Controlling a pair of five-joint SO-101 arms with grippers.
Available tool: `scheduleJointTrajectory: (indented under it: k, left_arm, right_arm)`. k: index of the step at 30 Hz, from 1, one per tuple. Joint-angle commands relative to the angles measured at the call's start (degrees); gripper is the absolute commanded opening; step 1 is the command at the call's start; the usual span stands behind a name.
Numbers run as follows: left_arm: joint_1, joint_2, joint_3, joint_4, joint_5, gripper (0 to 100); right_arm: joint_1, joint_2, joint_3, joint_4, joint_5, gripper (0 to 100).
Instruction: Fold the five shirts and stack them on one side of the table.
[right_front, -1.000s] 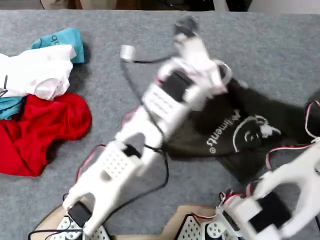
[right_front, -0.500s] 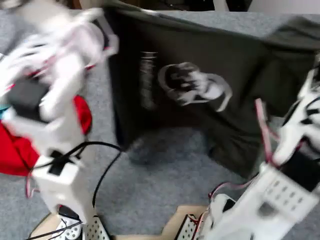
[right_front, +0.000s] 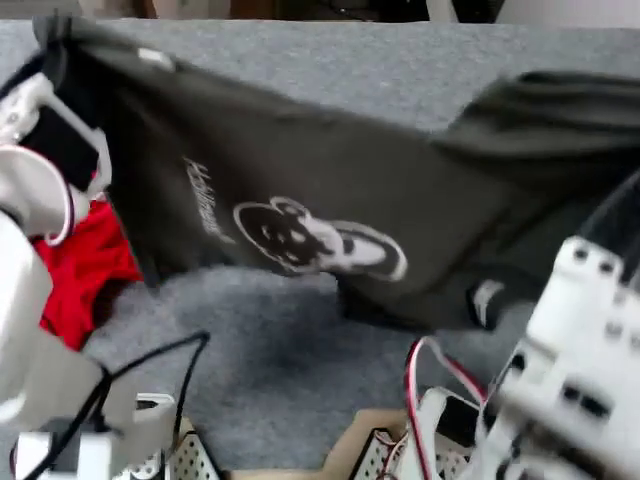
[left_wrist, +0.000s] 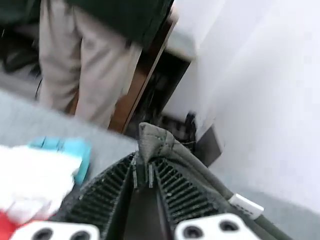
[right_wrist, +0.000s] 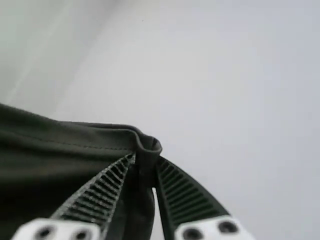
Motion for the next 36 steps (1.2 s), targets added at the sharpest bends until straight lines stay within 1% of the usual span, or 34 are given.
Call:
scheduleJointTrajectory:
  k: [1,5,7,9,12,15,20,22,24,27,36]
  left_arm:
    - [-0.62,-12.35,21.54,0.53,-0.26,2]
    - [-0.18,-26.15,40.62,0.26,-0.44,2]
    - [1.58,-32.04,48.97,-0.70,-0.44,2]
    - [2.37,-37.58,55.91,-4.13,-0.44,2]
    - [2.29,-44.26,61.89,-10.02,-0.44,2]
    - [2.29,-47.96,64.09,-13.98,-0.44,2]
    - [2.29,-47.78,64.26,-21.10,-0.44,2]
    - [2.29,-47.25,64.18,-24.62,-0.44,2]
    - [2.29,-46.55,64.18,-26.99,-0.44,2]
    - [2.29,-45.14,64.18,-28.13,-0.44,2]
    - [2.29,-43.38,64.62,-27.78,-0.44,2]
  right_arm:
    - [-0.31,-3.03,-2.51,0.18,-0.26,0.5]
    - [-0.48,-6.20,-2.59,-0.35,3.08,0.5]
    - [-0.66,-7.25,-2.68,-0.62,4.66,0.5]
    - [-0.75,-7.60,-2.68,-2.29,6.07,0.5]
    - [-0.75,-7.43,-2.33,-7.47,7.38,0.5]
    - [-0.84,-5.67,-2.42,-12.57,7.03,0.5]
    - [-0.66,1.27,-2.59,-23.56,7.47,0.5]
    - [-0.66,3.21,-2.59,-26.37,7.47,0.5]
    - [-0.66,4.35,-2.51,-26.99,7.47,0.5]
    - [-0.66,4.97,-1.63,-26.90,7.47,0.5]
    - [-0.40,4.53,7.08,-26.55,7.47,0.5]
